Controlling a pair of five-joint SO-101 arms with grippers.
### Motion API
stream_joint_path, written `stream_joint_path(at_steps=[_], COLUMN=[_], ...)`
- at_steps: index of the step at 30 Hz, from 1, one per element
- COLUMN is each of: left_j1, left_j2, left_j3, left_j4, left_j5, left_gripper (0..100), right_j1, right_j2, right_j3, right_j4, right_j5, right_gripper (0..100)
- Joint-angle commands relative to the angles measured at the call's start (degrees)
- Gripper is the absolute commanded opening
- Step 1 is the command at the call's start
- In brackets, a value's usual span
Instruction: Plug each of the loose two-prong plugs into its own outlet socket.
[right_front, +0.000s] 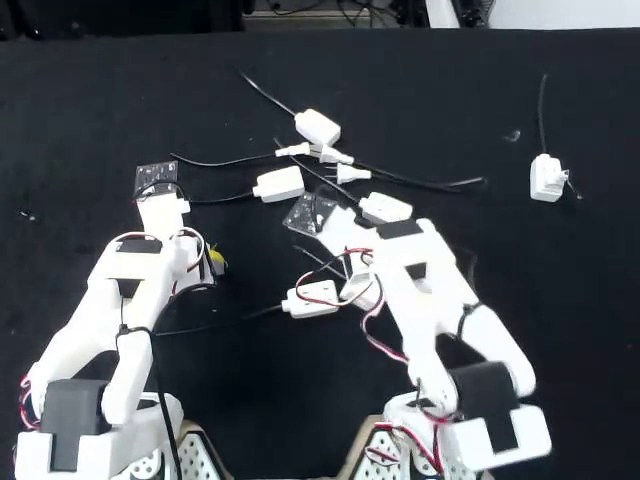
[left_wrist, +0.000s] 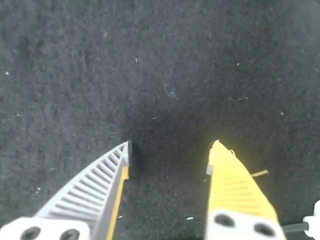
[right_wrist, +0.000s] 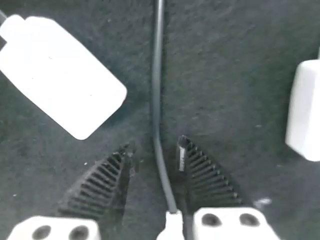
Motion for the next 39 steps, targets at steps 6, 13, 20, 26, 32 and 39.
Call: stream_joint_path(at_steps=[6,13,20,26,32,39], left_j1=[0.7,0.6,0.7,0.7,0.7,0.5], left_j2=[-2.1,-2.1,-2.1,-2.1,-2.1,-2.1], left_j3=[-0.3,-0.3,-0.5,-0.6,-0.5,-0.2], left_j4=[-0.5,-0.4,-0.5,-0.6,-0.5,-0.3], left_j5=[0.1,0.1,0.1,0.1,0.1,0.1], left_gripper=[25,25,25,25,25,25], right_j1=[-0.7,3.4,13.5,12.7,3.3,-5.2], right_j2=[5.0,8.9,7.3,-2.3,-16.7,-29.7], right_j3=[-3.1,-6.2,-15.9,-25.8,-31.0,-28.7], right_j4=[-1.6,-1.4,1.8,15.5,24.5,20.4], right_j5=[2.1,5.6,0.4,-5.5,-15.9,-29.4], right_gripper=[12.0,1.1,1.0,1.0,1.0,1.0])
